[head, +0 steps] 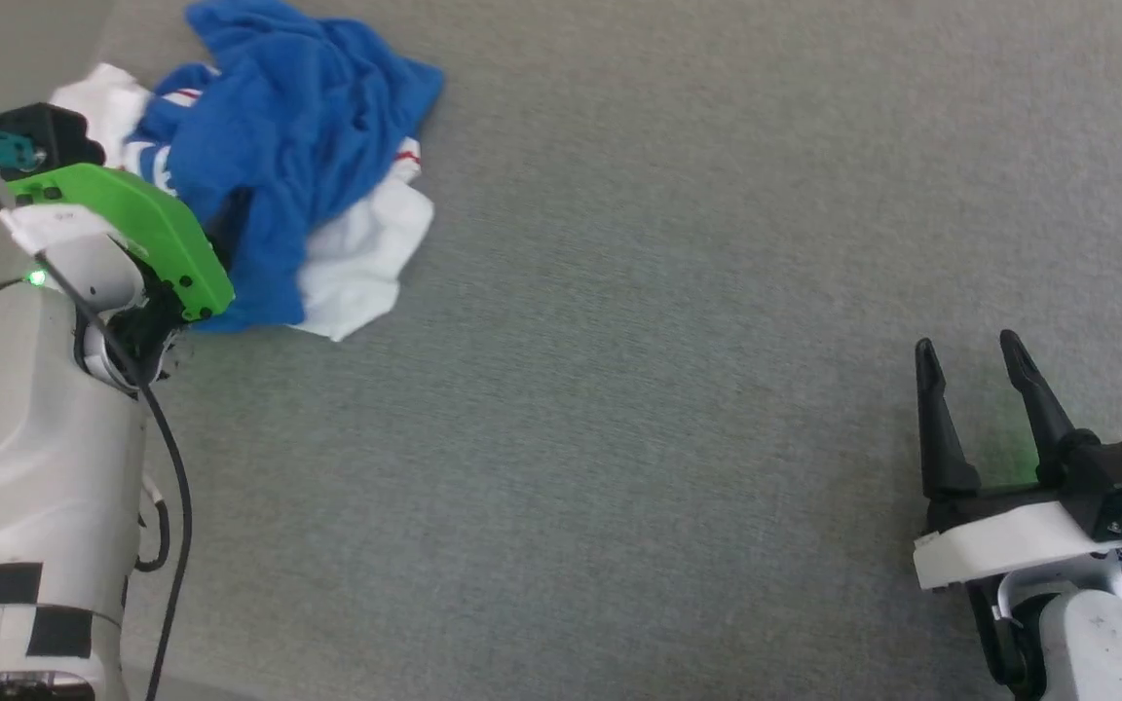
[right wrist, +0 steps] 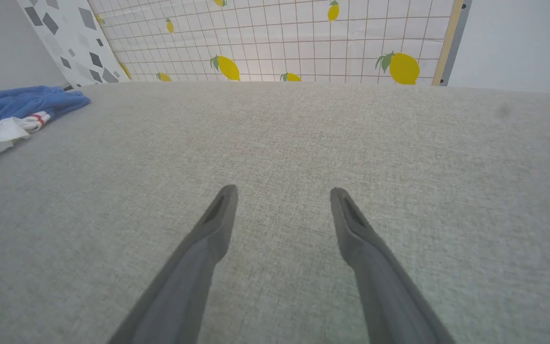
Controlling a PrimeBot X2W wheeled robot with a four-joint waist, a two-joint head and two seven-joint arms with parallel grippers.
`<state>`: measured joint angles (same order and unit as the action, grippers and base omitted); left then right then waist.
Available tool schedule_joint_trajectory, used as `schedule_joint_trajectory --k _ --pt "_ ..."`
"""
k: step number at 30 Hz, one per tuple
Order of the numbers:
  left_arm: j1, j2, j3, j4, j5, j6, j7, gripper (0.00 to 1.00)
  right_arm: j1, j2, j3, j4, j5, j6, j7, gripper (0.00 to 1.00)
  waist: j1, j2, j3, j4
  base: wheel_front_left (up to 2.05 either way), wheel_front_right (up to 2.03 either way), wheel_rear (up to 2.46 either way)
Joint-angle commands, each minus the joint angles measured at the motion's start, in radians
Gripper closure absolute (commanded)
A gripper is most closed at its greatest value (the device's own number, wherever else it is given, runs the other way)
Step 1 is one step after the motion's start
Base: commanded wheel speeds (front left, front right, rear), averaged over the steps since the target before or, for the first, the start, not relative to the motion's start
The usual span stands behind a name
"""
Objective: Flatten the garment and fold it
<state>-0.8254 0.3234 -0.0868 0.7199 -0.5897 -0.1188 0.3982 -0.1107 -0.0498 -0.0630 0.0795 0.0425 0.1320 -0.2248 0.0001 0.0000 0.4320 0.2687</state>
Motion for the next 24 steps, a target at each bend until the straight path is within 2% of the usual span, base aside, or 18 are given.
schedule_joint_trajectory --k 1,7,12,13,14,15,24 --pt "-0.022 0.006 -0.012 0.021 -0.003 0.014 0.055 0.0 -0.021 0.0 -0.002 -0.009 -0.008 -0.001 0.001 0.0 -0.0001 0.0 0.055 -0.049 0.0 0.0 0.0" --pt "-0.03 0.001 -0.043 0.072 -0.009 0.061 0.235 0.0 -0.024 0.0 -0.01 -0.019 -0.008 -0.001 -0.001 0.0 -0.0001 0.0 0.082 -0.057 0.0 0.0 0.0" --pt "-0.01 -0.026 -0.049 0.091 -0.033 0.092 0.324 0.0 -0.025 0.0 -0.017 -0.02 -0.009 -0.001 -0.001 0.0 -0.0001 0.0 0.092 -0.05 0.0 0.0 0.0" --pt "-0.005 -0.028 -0.052 0.09 -0.034 0.094 0.328 0.16 -0.026 0.0 -0.017 -0.018 -0.009 -0.001 -0.001 0.0 -0.0001 0.0 0.092 -0.048 0.0 0.0 0.0" --pt "-0.002 -0.031 -0.051 0.085 -0.036 0.094 0.325 0.87 -0.027 0.0 -0.017 -0.017 -0.009 -0.001 -0.001 0.0 -0.0001 0.0 0.091 -0.046 0.0 0.0 0.0" --pt "0.002 -0.034 -0.05 0.078 -0.039 0.092 0.314 1.0 -0.028 0.0 -0.018 -0.015 -0.008 -0.001 0.0 0.0 -0.0001 0.0 0.088 -0.044 0.0 0.0 0.0" --pt "-0.004 -0.021 -0.017 0.005 -0.03 0.068 0.09 1.0 -0.012 0.0 -0.01 0.02 0.005 -0.001 -0.006 0.0 -0.0001 0.0 0.001 -0.019 0.0 0.0 0.0"
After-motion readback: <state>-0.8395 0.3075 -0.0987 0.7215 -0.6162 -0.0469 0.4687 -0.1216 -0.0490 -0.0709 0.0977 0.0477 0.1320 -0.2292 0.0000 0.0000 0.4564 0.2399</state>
